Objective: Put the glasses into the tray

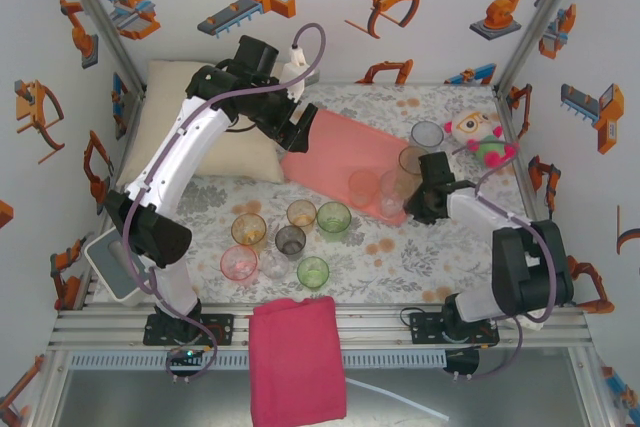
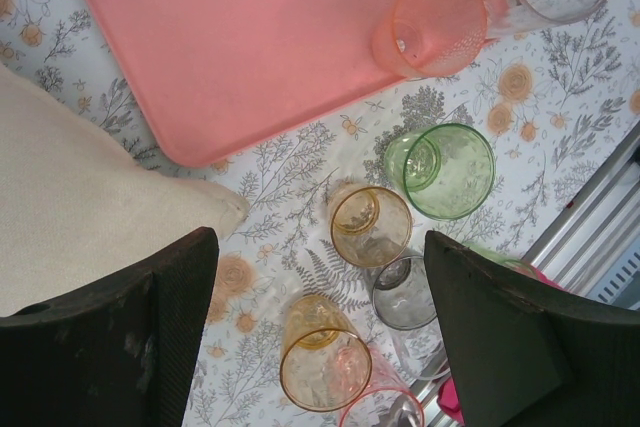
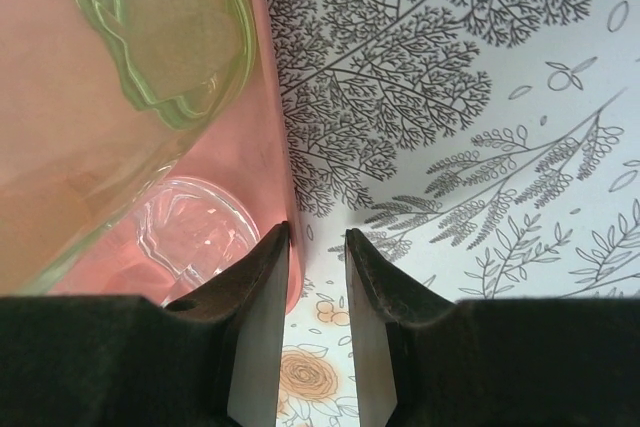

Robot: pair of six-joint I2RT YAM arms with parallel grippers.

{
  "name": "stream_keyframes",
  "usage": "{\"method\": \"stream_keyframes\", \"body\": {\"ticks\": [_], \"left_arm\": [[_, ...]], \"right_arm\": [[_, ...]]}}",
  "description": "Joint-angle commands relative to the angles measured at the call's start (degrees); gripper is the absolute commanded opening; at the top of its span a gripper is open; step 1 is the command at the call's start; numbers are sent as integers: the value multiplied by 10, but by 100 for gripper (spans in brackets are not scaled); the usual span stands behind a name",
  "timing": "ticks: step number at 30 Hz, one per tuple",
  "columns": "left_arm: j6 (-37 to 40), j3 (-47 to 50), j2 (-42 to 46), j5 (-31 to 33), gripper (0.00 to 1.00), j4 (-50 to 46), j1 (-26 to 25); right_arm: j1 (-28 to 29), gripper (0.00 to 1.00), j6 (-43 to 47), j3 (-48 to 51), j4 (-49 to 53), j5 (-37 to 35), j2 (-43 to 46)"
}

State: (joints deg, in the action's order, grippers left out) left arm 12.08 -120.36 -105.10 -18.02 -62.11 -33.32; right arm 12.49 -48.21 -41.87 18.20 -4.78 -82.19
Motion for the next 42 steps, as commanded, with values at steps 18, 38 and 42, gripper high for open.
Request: {"method": "stream_keyframes", "body": {"ticks": [18,38,42], "left_arm": [[-4,9,20,-12,78,2,1],[45,16,8,-17,84,-42,-7],[86,37,-14,-36,82,-67,-30]], "right_arm": [[-13,35,7,42,62,-21,57],[-19,38,27,30,160,-34,177],[-19,38,35,19,236,-49,249]]}}
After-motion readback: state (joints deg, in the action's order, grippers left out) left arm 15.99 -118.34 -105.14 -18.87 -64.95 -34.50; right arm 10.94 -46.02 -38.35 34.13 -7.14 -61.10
